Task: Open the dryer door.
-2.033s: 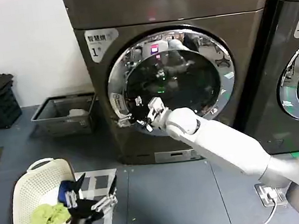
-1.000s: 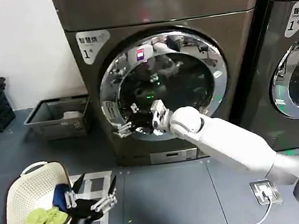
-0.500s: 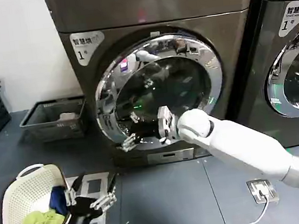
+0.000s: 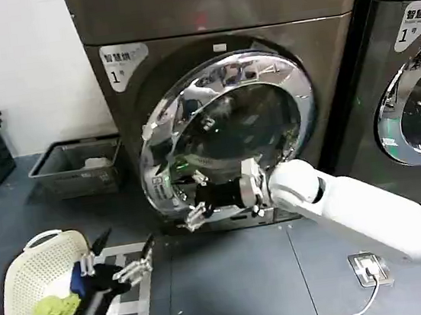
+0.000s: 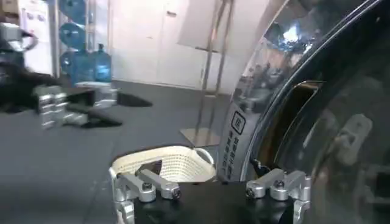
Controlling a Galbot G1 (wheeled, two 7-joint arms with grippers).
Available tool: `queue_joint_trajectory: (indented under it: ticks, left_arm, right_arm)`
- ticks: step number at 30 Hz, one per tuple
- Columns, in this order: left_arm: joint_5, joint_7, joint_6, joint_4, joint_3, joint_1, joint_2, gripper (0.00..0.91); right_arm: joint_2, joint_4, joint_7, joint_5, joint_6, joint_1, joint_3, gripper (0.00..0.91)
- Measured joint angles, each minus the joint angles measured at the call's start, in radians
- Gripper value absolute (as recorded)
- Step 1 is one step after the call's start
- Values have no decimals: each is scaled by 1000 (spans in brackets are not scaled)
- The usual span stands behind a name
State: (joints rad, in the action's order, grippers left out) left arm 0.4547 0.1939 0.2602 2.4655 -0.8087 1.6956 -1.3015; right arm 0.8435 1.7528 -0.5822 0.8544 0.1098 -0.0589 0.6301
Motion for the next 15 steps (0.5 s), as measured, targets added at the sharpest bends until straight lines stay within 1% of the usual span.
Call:
queue_joint_trajectory:
  ticks: [6,15]
  left_arm:
    - [92,5,46,-14,-70,-51,37,907]
    - [138,12,63,-46,-95,-110,88,907]
  right_arm:
    - [-54,40,-41,0,-11,-6,-6,907]
    - [-121,92,-95,0,-28,-16,-9,907]
